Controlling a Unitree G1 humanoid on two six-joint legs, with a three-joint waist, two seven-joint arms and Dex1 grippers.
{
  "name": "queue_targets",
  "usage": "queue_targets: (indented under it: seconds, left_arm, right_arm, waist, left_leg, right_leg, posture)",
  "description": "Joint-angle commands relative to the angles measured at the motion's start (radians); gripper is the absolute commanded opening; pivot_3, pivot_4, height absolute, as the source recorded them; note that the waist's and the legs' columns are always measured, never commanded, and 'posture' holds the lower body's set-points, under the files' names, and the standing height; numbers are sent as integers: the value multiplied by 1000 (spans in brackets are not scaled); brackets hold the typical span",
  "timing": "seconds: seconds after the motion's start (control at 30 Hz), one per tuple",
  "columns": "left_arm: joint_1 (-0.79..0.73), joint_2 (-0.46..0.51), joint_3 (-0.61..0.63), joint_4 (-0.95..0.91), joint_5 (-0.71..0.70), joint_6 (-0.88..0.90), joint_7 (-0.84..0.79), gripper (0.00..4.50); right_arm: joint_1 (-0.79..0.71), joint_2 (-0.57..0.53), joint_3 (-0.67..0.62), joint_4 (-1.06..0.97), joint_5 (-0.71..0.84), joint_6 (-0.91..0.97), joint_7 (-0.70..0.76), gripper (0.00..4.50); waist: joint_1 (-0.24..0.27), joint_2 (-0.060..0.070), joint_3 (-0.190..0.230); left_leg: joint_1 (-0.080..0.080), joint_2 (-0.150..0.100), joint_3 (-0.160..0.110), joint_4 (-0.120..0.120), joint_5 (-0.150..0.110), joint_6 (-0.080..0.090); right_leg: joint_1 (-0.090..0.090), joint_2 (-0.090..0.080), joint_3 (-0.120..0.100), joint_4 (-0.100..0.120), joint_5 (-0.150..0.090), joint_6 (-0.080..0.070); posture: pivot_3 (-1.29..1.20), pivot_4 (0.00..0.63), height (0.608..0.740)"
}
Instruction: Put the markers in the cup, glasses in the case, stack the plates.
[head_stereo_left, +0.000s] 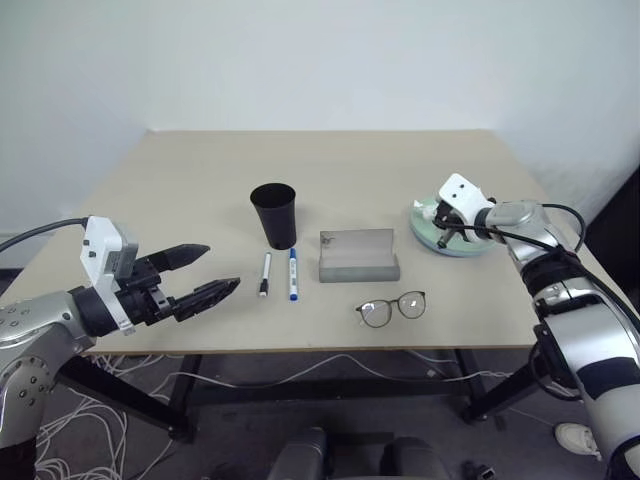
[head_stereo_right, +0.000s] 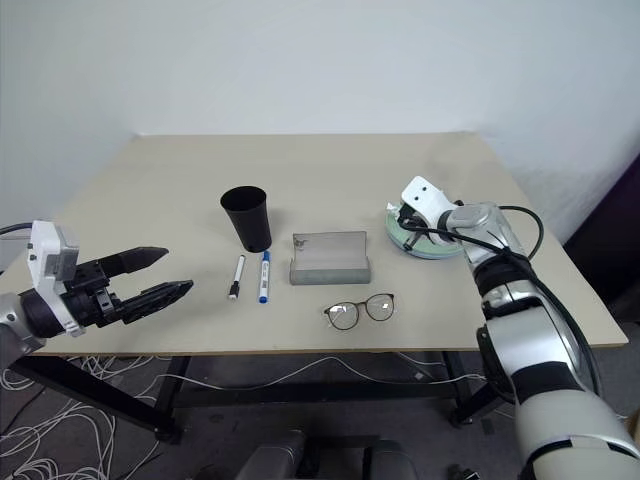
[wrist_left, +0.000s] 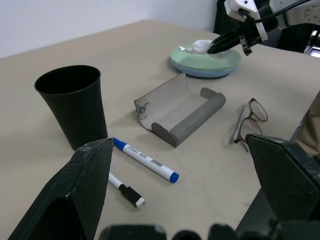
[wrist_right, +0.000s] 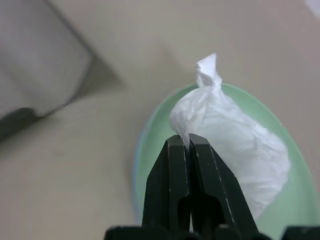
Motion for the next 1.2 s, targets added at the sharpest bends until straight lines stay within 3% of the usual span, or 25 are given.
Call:
queue_targets:
  seconds: [0.03, 0.13, 0.23, 0.33, 0.43, 0.53, 0.63, 0.9, 1.03, 1.2]
  left_arm:
    - [9, 0, 48, -43, -16, -8, 16, 4500]
    - [23, -4, 51, -54, -19, -9, 26, 4500]
    - [13, -7, 35, -54, -16, -9, 39, 4500]
    - [-27, -10, -22, -43, 6, -20, 48, 4500]
    - [-119, -13, -131, -5, 50, -34, 47, 4500]
    - [-293, -55, -290, 82, 121, -44, 46, 4500]
    - [-501, -144, -477, 216, 211, -54, 19, 4500]
    - [-755, -343, -786, 572, 424, -172, -141, 4500]
    - [-810, -416, -843, 686, 484, -235, -205, 4500]
    - [-875, -520, -900, 832, 559, -319, -266, 4500]
  right_arm:
    - [-65, 9, -2, 80, -53, -53, -107, 22]
    - [-78, 13, 2, 117, -86, -75, -150, 666]
    - [-87, 4, -17, 119, -82, -87, -135, 1609]
    - [-101, -21, -74, 87, -27, -81, -36, 1609]
    - [-97, -55, -167, -26, 106, -8, 247, 1609]
    - [0, -140, -192, -295, 216, 87, 531, 1609]
    - [126, -232, -207, -564, 304, 214, 683, 1609]
    - [410, -366, -254, -1010, 460, 460, 755, 1609]
    - [470, -392, -271, -1085, 483, 505, 717, 1609]
    - [507, -406, -287, -1130, 499, 538, 662, 1609]
  waist:
    - [0, 0, 0]
    - [0, 0, 0]
    - [-1, 0, 0]
    - [-2, 1, 0]
    - [1, 1, 1]
    - [7, 1, 0]
    - [28, -1, 0]
    - [21, -1, 0]
    - [21, -2, 0]
    - [28, -2, 0]
  left_leg:
    - [1, 0, 0, 0, 0, 0]
    - [2, 0, 0, -1, -1, 1]
    - [2, 0, 0, -2, -1, 1]
    - [3, 0, 0, -2, -1, 1]
    - [5, 0, 0, -2, 0, 2]
    - [6, 0, 0, -2, 0, 4]
    - [8, -1, -1, 0, 0, 6]
    - [7, -1, 4, 4, -2, 10]
    - [-3, 0, 2, 6, -1, 10]
    - [-3, 0, 1, 6, -1, 10]
  right_leg:
    - [0, 0, 0, 0, 0, 0]
    - [0, 1, 0, 1, 0, 0]
    - [0, 1, 0, 1, 0, 0]
    - [1, 1, 0, 1, 0, 0]
    - [2, 1, -1, 1, 0, 0]
    - [5, 1, -2, 1, 0, 1]
    - [8, 1, -4, 0, 1, 3]
    - [8, -3, 0, 0, 3, 6]
    - [2, -4, 0, 0, 4, 6]
    - [2, -7, -1, -2, 4, 5]
  posture:
    - [0, 0, 696]
    - [0, 0, 696]
    - [0, 0, 696]
    - [0, 0, 696]
    - [0, 0, 696]
    - [0, 0, 696]
    - [0, 0, 696]
    - [0, 0, 696]
    - [0, 0, 696]
    - [0, 0, 696]
